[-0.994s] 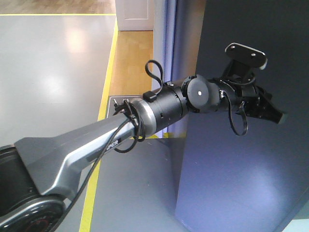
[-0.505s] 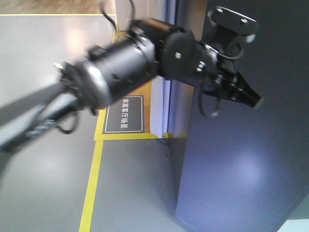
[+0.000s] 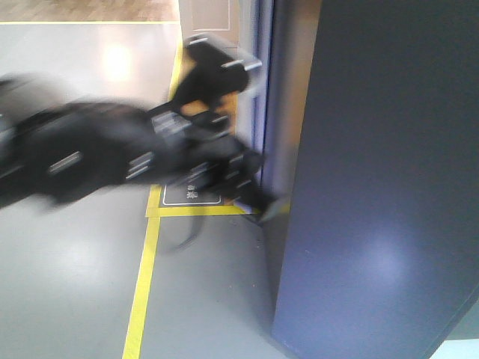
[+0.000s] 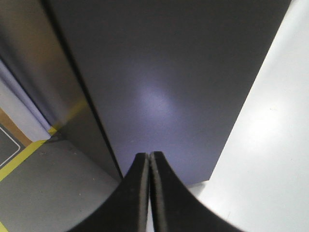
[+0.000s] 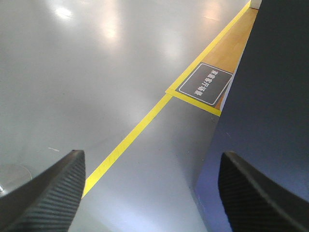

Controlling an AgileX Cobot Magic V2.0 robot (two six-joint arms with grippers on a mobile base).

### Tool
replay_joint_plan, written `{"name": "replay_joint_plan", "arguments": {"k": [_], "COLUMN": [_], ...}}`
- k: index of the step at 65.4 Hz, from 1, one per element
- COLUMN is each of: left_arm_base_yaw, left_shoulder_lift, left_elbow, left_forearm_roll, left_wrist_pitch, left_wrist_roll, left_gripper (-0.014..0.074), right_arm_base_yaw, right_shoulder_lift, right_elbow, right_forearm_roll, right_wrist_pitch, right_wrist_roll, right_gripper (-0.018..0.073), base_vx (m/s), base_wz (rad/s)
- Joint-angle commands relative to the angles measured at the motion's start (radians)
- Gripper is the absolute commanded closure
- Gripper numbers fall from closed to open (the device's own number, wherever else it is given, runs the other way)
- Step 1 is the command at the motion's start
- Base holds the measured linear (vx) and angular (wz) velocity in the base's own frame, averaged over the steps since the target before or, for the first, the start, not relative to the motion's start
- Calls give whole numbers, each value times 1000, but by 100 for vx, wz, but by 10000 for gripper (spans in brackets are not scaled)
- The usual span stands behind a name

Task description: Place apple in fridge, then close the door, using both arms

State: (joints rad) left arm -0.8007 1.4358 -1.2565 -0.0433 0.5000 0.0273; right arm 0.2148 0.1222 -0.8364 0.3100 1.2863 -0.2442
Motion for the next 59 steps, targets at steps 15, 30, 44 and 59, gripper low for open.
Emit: {"name": "replay_joint_plan", "arguments": {"k": [15, 30, 44, 59], "left_arm_base_yaw": [17, 17, 17, 17], "left_shoulder_lift": [-347, -440, -438, -438], "left_elbow": [367, 432, 432, 432], "left_forearm_roll": [-7, -5, -8, -8], "left_wrist_pitch": [-220, -229, -225, -225], "left_wrist_roll": [-15, -8, -8, -8], "left_gripper": [602, 602, 602, 602], "right_arm_base_yaw": [-3, -3, -5, -5], "right_shoulder_lift": [18, 18, 24, 96], "right_elbow": [-17, -17, -17, -17], "right_forearm_roll": [2, 0, -134, -160], "right_wrist_pitch": [-6, -7, -6, -33], "right_wrist_roll": [-6, 5, 76, 80], "right_gripper": [20, 20, 70, 157], "base_vx": [0, 0, 0, 0], "base_wz": [0, 0, 0, 0]}}
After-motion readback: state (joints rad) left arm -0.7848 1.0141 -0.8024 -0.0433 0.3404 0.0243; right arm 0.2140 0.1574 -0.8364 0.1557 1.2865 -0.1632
